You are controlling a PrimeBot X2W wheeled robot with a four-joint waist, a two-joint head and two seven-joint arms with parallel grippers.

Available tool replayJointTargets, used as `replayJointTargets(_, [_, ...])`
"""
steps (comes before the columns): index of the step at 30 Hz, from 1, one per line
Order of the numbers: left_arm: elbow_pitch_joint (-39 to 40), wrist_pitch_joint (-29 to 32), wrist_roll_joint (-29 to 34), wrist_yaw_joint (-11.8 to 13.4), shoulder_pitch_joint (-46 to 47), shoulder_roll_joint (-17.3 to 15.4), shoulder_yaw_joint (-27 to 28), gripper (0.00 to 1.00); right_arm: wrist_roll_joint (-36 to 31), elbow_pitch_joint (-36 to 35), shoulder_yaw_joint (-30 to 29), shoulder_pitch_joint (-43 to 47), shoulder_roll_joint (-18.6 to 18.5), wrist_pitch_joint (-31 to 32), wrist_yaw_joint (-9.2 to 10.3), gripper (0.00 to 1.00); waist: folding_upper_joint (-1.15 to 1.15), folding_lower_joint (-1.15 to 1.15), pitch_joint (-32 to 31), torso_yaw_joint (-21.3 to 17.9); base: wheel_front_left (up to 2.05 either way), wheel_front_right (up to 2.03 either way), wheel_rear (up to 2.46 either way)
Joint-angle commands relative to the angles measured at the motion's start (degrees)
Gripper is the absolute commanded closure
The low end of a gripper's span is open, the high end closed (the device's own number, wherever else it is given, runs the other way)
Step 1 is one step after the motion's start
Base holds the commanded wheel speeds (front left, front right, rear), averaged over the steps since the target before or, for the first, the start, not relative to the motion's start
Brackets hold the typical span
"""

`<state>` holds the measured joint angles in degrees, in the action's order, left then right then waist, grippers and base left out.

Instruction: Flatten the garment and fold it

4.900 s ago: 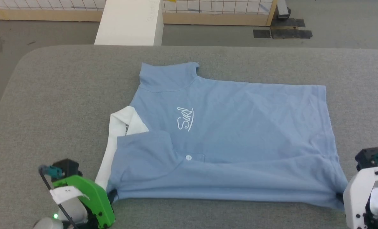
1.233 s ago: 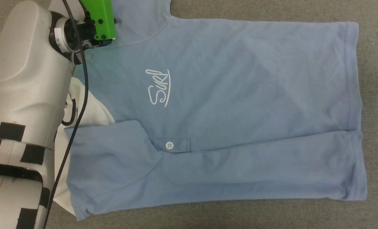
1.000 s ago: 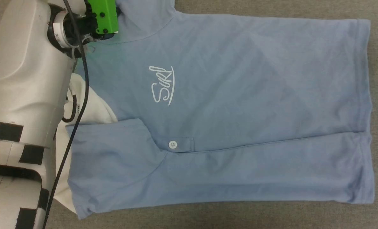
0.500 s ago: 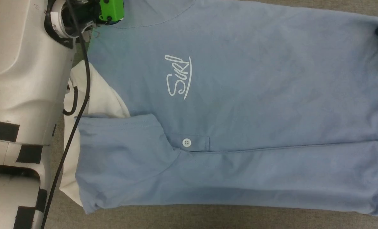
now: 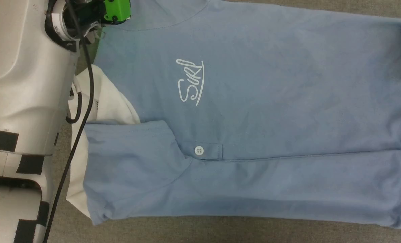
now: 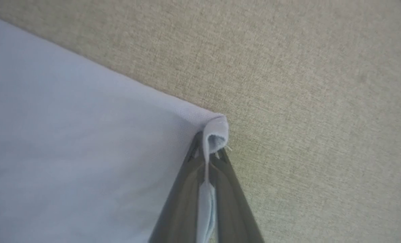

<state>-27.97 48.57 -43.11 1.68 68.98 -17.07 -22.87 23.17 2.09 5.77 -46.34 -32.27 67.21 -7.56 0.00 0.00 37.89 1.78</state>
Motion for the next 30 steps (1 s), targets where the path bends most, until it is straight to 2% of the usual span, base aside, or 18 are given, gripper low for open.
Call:
replayJointTargets(1, [-0.16,-0.79,-1.10,-0.36,-0.82,-0.35,0.53,1.00,-0.25,0.70,-0.25,1.59,0.32,-0.85,0.08,1.00,0.00,0.00,-1.46,-0.05,0.00,0.00,0.00])
replayJointTargets(8, [0.84,-4.25,-3.88,-2.41,-3.58,-0.31,2.74,1.00,0.86,1.08,-0.90,3.44,0.61,-7.59,0.08,1.00,0.00,0.00,-8.34,-0.06,0.00,0.00,0.00])
replayJointTargets(16, [5.08,-5.84,-6.63,-4.23,-11.45,-2.91,4.66,1.00,3.13,1.73,-1.77,9.65,0.83,-12.77,0.08,1.00,0.00,0.00,-16.23,-0.10,0.00,0.00,0.00])
replayJointTargets(30, [16.74,-6.94,-12.64,-3.13,-29.97,-5.18,8.37,1.00,5.09,2.15,-4.13,21.95,3.08,-16.96,0.08,1.00,0.00,0.00,-23.55,0.28,0.00,0.00,0.00])
